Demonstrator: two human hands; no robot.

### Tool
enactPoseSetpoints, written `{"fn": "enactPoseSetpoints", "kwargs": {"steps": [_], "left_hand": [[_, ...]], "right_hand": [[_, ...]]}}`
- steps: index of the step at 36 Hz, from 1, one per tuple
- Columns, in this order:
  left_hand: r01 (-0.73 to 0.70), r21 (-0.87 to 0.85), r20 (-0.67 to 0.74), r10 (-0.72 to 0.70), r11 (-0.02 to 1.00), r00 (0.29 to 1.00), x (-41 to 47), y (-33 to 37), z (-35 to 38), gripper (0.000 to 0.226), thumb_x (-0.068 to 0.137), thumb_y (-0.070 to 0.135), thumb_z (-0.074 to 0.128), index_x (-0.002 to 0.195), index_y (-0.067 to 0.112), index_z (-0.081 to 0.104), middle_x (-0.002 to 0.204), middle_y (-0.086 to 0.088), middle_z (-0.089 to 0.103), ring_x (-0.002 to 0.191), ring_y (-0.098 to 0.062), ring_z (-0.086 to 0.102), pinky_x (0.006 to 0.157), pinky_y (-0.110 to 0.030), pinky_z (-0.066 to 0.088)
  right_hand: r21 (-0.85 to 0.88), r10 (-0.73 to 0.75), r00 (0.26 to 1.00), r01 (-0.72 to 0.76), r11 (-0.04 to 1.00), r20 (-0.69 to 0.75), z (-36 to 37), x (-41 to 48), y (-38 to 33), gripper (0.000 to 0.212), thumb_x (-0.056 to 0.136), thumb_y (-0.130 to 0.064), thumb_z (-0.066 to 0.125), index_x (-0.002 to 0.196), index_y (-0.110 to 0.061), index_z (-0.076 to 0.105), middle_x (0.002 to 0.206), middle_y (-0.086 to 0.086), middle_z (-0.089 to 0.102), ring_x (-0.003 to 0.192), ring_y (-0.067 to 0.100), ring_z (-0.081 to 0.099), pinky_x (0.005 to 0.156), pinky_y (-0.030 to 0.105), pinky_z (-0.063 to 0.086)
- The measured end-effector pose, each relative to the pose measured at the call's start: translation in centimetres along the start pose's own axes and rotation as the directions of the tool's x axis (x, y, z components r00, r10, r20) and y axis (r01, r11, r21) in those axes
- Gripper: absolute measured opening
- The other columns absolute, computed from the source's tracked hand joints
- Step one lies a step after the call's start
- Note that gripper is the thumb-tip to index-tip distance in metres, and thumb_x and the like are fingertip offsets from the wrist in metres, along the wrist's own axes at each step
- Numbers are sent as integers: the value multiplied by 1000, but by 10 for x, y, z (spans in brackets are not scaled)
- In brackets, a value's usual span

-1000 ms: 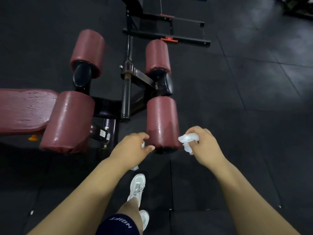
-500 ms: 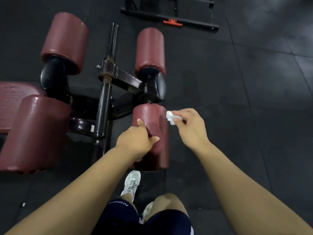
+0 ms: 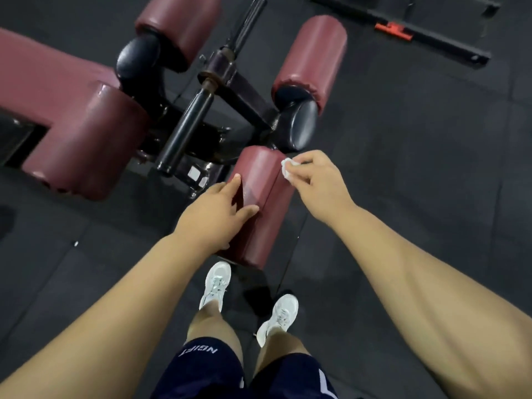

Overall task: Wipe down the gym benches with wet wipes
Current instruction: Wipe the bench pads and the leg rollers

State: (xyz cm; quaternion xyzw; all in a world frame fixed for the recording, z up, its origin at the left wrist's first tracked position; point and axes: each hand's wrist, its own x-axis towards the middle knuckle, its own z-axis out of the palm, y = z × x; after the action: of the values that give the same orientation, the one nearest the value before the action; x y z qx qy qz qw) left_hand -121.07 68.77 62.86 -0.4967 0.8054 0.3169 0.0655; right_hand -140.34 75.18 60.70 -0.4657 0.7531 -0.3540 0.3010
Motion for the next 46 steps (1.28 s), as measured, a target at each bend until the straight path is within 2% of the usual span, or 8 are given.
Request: {"fn": "enactPoseSetpoints", "kwargs": {"steps": [8,18,26,30,32,35,41,46], "left_hand": [[19,142,-88,-6,990,996,-41,-15,18,70,86,67,35,147,39,14,144,7,29,116,-22,54,81,-38,51],[-83,149,6,83,985,997,-32,-37,18,68,89,63,25,149,35,7,153,2,23,127,-21,45,87,-39,49],[-13,-220,166,51,975,985,-16,-63,4,57,94,55,32,146,44,14,149,11,32,113,-22,54,66,-33,58],[-16,-102,202,36,995,979,-14,-60,-4,59,93,59,27,147,38,16,147,10,27,99,-22,61,72,-40,57],[-76,90,122,65,993,990,-15,-53,-3,66,90,64,22,148,31,18,144,6,30,106,-25,59,83,-39,51],[-113,235,92,93,965,991,-16,-48,6,72,89,67,15,149,28,8,139,0,35,103,-31,58,71,-36,46],[-108,87,130,97,990,987,-3,-66,13,56,96,54,11,149,35,11,127,-4,52,99,-28,60,79,-37,48],[4,20,214,-8,1000,977,5,-78,7,51,94,56,6,137,48,32,102,-5,66,76,-29,67,80,-41,53]], "right_hand": [[-75,22,987,-34,997,-156,28,-26,-10,21,94,-18,52,75,-24,60,87,0,44,76,-4,44,71,6,33],[-191,-446,893,429,883,-55,70,-110,6,9,87,-2,64,95,-3,66,82,14,53,72,20,49,70,25,45],[-172,5,941,-67,983,-338,37,5,-12,16,94,-21,55,86,-18,67,97,6,50,78,-4,41,76,-4,27],[-278,-63,940,-35,960,-337,45,7,-17,38,93,-20,48,61,-39,38,82,2,42,71,-4,40,68,0,28],[-308,-111,947,13,951,-303,57,-20,-19,23,95,-20,50,75,-32,56,84,6,46,76,0,40,75,4,31],[-293,-186,966,128,948,-182,76,-75,-22,14,96,-23,50,99,-14,61,88,7,49,83,13,46,76,26,40],[-368,-394,913,334,868,-101,76,-78,-18,13,91,-11,57,103,-7,61,90,13,52,84,17,47,76,25,42],[-348,-170,954,76,935,-249,49,9,-20,34,93,-9,47,72,-36,48,75,-2,39,72,4,37,70,12,29]]}}
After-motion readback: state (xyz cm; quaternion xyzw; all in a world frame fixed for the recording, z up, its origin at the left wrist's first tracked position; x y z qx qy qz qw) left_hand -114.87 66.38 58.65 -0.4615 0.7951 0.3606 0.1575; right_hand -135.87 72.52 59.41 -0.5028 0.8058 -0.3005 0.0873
